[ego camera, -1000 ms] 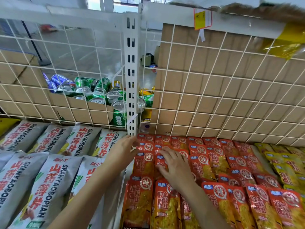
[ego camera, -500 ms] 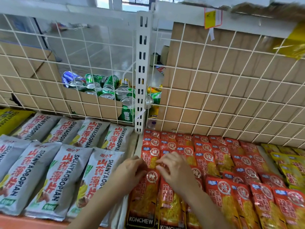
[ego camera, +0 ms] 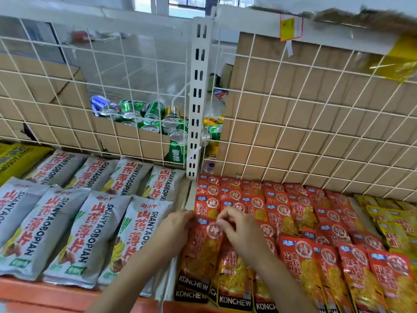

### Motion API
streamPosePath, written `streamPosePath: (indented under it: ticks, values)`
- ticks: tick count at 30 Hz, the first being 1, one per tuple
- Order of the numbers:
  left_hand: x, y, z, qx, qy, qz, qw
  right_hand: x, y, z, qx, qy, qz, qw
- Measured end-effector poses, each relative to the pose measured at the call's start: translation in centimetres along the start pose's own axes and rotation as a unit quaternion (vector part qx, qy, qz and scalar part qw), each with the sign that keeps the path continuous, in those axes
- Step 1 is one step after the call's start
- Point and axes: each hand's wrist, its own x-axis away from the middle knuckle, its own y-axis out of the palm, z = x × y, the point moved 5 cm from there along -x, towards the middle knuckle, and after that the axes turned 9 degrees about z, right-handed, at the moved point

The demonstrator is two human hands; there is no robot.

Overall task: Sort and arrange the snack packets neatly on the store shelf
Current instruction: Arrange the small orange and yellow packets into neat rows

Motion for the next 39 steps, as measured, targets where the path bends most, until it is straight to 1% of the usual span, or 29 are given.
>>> streamPosePath:
  ticks: [4,6,9,11,13,17,20,26,32,39]
  values:
    - [0.0,0.1,0.1,-0.023,-0.001,-0.040,0.999,0.0,-1.2,1.0,-0.083,0.080,0.024,0.993]
    - [0.1,0.3,0.2,-0.026,0.000,-0.052,0.998,0.0,-1.8,1.9,-0.102,0.109,0.049,0.988]
    - [0.2,0.4,0.1,-0.011,-0.006,-0.046,0.999,0.1,-2.9,3.0,-0.123,0.147,0.087,0.978]
    - [0.2,0.5,0.0,0.003,-0.005,-0.039,0.999,0.2,-3.4,3.5,-0.147,0.168,0.099,0.970]
    - [0.0,0.4,0.2,0.016,-0.004,-0.039,0.999,0.3,-3.9,4.0,-0.149,0.179,0.108,0.966]
    - [-0.6,0.3,0.3,0.047,-0.020,-0.061,0.997,0.6,-4.3,5.0,-0.120,0.188,0.111,0.969]
    - [-1.1,0.3,0.4,0.045,-0.025,-0.082,0.995,0.8,-4.3,5.3,-0.108,0.182,0.100,0.972]
    - [-3.5,-0.6,0.4,0.073,-0.045,-0.042,0.995,1.0,-4.4,5.2,-0.099,0.173,0.085,0.976]
    - [-5.5,0.3,0.1,0.059,-0.083,-0.041,0.994,1.2,-4.3,4.9,-0.094,0.170,0.072,0.978]
    - [-5.6,1.2,-0.2,0.049,-0.090,-0.033,0.994,1.1,-4.0,5.1,-0.102,0.177,0.066,0.977]
